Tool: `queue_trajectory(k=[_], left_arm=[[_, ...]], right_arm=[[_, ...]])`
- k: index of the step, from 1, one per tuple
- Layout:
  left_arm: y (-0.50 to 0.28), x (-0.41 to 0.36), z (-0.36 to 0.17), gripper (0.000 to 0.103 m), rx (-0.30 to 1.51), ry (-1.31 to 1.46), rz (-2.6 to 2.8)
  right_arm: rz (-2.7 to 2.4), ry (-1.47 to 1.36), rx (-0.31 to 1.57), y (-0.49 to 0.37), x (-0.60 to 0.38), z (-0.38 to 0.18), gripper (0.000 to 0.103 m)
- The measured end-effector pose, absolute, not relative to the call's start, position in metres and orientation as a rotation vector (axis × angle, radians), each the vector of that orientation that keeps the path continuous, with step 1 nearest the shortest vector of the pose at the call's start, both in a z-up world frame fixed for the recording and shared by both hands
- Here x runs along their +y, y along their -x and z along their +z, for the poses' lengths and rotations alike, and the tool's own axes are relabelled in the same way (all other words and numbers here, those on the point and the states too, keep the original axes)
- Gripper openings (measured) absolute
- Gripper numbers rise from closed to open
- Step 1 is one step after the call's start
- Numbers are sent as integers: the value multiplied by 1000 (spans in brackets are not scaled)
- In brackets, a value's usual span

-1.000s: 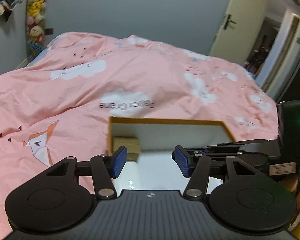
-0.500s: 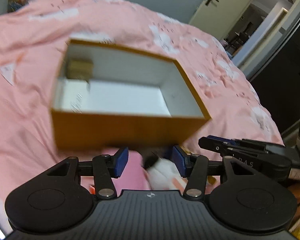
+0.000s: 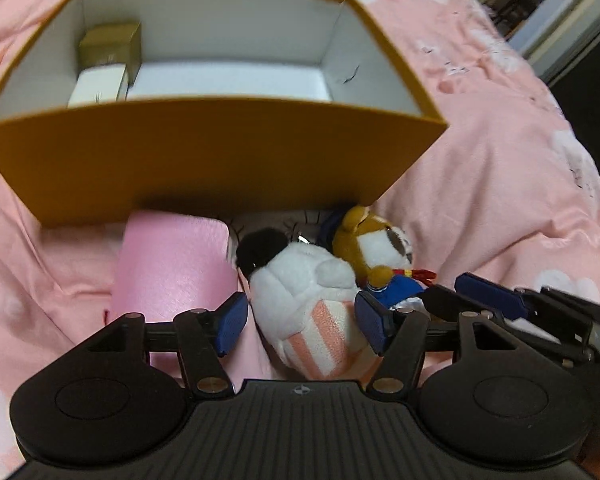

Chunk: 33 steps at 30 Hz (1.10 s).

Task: Organize objects
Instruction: 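Move both grippers back toward the plush toys beside the orange box, then grasp the white bear plush with the left gripper while the right grasps the brown dog plush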

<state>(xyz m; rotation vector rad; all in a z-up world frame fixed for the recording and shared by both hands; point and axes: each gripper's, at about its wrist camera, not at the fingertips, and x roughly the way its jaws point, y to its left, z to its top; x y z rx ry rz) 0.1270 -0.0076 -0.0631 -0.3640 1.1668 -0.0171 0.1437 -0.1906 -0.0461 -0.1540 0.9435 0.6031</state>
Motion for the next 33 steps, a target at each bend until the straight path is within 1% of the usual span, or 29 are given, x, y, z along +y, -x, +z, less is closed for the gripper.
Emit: queue_trajectory(k=[7, 13, 14, 15, 22, 28, 33], left_arm=[[-134, -9, -77, 83, 1223, 429, 32], [-141, -10, -89, 83, 1259, 473, 45], [-141, -10, -89, 83, 1258, 468, 45], [-140, -10, -89, 79, 1252, 468, 40], [-132, -4, -82, 67, 1230, 471, 15], [-122, -4, -64, 65, 1169, 442, -20], [-110, 0, -38, 65, 1054, 386, -54]], right_arm=[[636, 167, 971, -150, -191, -59, 36], [635, 200, 983, -151, -188, -63, 39], [633, 201, 983, -152, -189, -62, 39], [631, 203, 982, -152, -189, -63, 40], [633, 227, 972, -150, -187, -59, 40], [650, 244, 963, -149, -185, -48, 40], [677, 233, 970, -151, -180, -41, 41]])
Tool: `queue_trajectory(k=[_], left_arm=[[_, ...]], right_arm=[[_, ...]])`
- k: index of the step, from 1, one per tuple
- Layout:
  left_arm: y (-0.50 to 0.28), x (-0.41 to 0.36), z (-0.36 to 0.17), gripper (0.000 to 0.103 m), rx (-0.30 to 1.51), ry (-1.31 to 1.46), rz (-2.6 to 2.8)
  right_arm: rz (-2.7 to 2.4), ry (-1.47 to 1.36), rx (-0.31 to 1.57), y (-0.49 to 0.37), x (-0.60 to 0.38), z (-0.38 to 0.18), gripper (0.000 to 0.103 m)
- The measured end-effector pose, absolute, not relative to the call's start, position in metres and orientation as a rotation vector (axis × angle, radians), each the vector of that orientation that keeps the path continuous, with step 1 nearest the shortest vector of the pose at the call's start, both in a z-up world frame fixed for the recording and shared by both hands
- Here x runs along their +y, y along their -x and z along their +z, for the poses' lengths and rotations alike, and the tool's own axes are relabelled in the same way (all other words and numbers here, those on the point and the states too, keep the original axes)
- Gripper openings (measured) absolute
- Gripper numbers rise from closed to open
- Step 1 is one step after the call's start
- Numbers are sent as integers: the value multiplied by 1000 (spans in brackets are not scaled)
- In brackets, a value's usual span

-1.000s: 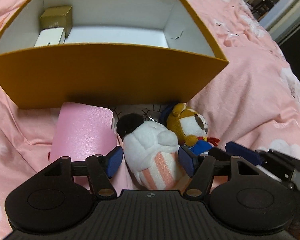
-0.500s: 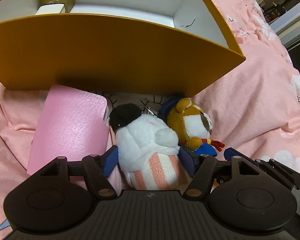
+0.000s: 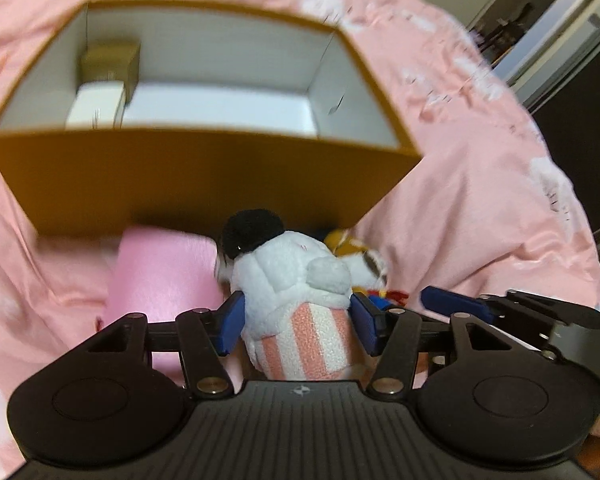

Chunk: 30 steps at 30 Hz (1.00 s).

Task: Organize objects
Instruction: 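Grasp the white bear plush with the left gripper while the right grasps the brown dog plush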

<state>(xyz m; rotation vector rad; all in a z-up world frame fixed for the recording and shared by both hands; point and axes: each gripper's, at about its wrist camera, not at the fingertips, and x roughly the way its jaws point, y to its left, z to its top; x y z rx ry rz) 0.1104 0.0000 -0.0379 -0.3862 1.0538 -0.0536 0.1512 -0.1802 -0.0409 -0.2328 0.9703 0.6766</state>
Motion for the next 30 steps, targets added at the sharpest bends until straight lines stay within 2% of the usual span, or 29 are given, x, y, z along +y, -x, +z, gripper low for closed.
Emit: queue_trajectory(k=[7, 12, 17, 20, 26, 28, 30], left_arm=[[-106, 9, -26, 65, 952, 268, -52], [-106, 27, -43, 66, 994, 305, -50], [-108, 32, -43, 71, 1059, 315, -44], [-110, 33, -44, 72, 1105, 320, -39], [-109, 28, -48, 71, 1161, 288, -54], [-106, 25, -49, 68, 1163, 266, -60], [-104, 20, -49, 67, 1162, 224, -68]], right_arm=[[711, 229, 1000, -160, -167, -37, 41], [700, 252, 1037, -169, -158, -44, 41], [703, 323, 1082, -178, -147, -53, 41], [725, 418, 1086, -178, -136, -56, 51], [736, 624, 1111, -180, -110, -75, 51], [728, 665, 1111, -182, -106, -79, 52], [718, 673, 1114, -185, -107, -82, 45]])
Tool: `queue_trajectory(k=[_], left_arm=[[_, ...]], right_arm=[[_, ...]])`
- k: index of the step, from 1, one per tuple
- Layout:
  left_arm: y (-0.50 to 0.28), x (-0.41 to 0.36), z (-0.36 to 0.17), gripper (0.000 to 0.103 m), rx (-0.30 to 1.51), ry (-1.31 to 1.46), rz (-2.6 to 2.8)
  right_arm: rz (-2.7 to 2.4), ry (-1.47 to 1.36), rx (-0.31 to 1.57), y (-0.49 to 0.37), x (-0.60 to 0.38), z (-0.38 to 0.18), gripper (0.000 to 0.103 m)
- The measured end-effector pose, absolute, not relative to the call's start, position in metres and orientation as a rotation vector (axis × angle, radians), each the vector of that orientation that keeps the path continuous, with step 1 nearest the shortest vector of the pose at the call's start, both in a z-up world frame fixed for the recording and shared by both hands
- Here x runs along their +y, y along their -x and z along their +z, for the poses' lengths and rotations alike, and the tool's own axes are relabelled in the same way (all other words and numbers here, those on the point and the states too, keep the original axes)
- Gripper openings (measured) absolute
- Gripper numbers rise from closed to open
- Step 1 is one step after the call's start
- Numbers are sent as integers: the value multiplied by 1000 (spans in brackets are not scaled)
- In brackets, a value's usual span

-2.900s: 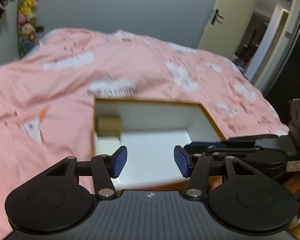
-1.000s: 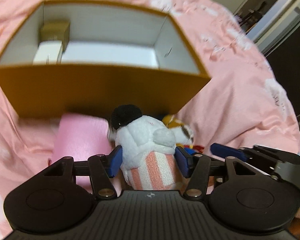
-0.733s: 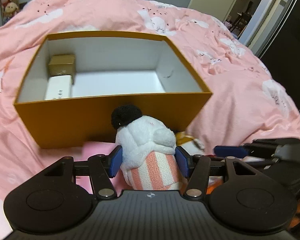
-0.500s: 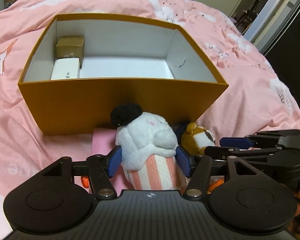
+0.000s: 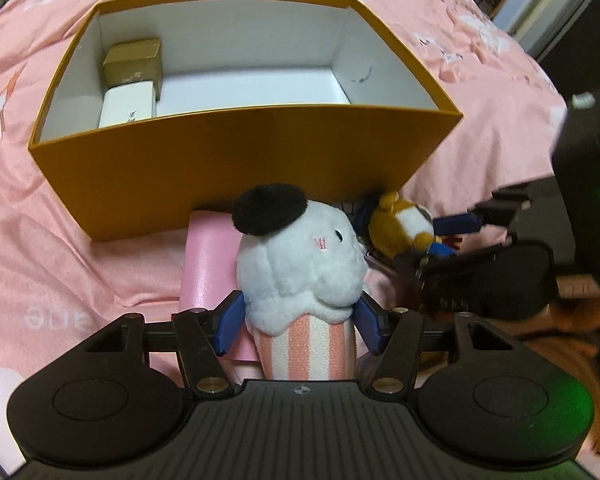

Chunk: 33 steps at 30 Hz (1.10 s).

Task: Organize objects
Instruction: 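Grasp the white bear plush with the left gripper while the right grasps the brown dog plush, then lower both plush toys into the orange box with both grippers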

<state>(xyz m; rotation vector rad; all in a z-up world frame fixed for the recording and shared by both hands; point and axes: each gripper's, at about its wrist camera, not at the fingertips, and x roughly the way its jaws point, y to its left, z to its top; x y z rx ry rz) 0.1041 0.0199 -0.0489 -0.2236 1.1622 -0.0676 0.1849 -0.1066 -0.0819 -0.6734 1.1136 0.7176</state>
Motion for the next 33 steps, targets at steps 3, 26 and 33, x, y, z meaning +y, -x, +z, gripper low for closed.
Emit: queue_trajectory(k=[3, 26, 33], left_arm=[[-103, 15, -49, 65, 1152, 191, -79], [-74, 42, 29, 59, 836, 350, -75], [-103, 60, 78, 59, 707, 291, -25]], right_arm=[[716, 643, 1132, -191, -115, -85, 41], [874, 82, 925, -158, -153, 39, 33], [908, 83, 748, -173, -122, 86, 33]])
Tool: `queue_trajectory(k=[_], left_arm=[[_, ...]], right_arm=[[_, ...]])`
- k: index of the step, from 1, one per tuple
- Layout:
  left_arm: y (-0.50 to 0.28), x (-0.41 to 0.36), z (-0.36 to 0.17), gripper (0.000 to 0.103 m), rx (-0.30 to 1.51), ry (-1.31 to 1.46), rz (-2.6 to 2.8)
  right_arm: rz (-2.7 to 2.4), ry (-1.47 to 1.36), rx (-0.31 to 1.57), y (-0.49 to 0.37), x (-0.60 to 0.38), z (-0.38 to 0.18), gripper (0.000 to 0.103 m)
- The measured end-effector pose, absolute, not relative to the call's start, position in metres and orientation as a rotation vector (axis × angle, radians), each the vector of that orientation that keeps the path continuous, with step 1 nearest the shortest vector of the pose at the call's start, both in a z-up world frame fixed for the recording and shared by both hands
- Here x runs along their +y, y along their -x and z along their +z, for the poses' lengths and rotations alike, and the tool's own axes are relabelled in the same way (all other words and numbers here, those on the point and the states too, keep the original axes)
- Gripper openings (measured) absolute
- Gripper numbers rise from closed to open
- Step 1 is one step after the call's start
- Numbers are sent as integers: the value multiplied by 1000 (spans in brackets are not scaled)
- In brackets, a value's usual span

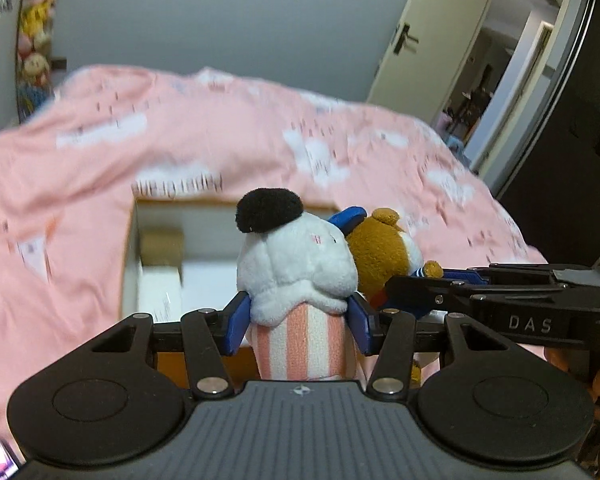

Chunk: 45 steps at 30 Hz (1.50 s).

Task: Organize objects
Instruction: 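Lower both plush toys into the orange box with both grippers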

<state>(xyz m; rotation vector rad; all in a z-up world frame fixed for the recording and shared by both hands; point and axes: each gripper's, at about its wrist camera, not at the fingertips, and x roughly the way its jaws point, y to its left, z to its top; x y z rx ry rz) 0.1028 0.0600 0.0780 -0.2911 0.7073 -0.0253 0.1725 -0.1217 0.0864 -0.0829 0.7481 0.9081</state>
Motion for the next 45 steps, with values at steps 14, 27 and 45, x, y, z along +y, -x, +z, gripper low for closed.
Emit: queue_trajectory(k=[14, 27, 45], left_arm=[[-226, 113, -6, 59, 882, 356, -39], [-271, 139, -64, 59, 1037, 325, 26], [-271, 136, -66, 68, 1099, 260, 50]], right_arm=[[811, 81, 898, -284, -42, 12, 33], [785, 89, 1062, -331, 2, -53, 33], [825, 88, 1178, -344, 8, -69, 37]])
